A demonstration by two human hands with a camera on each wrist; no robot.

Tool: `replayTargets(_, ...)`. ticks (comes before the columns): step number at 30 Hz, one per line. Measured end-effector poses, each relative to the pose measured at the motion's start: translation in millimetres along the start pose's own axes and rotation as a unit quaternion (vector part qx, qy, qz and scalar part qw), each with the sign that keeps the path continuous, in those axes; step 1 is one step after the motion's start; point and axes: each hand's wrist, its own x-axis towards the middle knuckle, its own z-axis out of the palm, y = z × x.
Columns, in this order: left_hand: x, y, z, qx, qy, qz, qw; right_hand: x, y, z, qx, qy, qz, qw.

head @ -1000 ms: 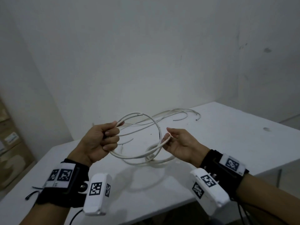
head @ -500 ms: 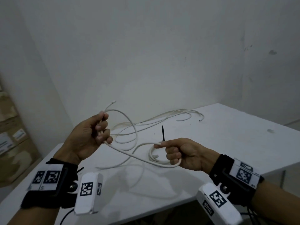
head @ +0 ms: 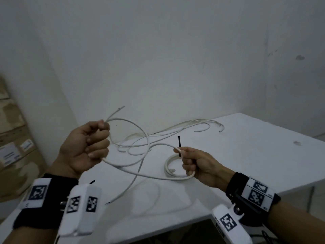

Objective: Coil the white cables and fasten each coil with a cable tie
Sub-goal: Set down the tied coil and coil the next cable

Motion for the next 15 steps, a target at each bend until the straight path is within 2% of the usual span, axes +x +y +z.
replayTargets(3,4,-16,4,0.004,-0.008,-0.050,0.999,9,-9,3,0.010,0.006,-0.034,0.999)
replayTargets(4,7,-24,9,0.011,0.013,-0.078,0.997,11,-13,5,0.013,0.001,-0.041,0.999)
replayTargets(6,9,-41,19,0.140,0.139,-0.074,0.978,15,-19,11,-0.009,-0.019,-0.053,0.998)
replayTargets(7,9,-48,24,0.205,0.176,-0.067,0.961,16,-22,15,-0.036,-0.033,-0.061,0.997)
replayTargets(9,14,-59,27,0.277,0.186,-0.059,0.941,19,-25,24,-0.107,-0.059,-0.082,0.989)
replayTargets(11,20,-64,27,0.304,0.175,-0.053,0.935,20,-26,34,-0.172,-0.077,-0.097,0.977)
replayTargets(15,30,-66,26,0.340,0.198,-0.056,0.918,22,-27,44,-0.189,-0.123,-0.075,0.971)
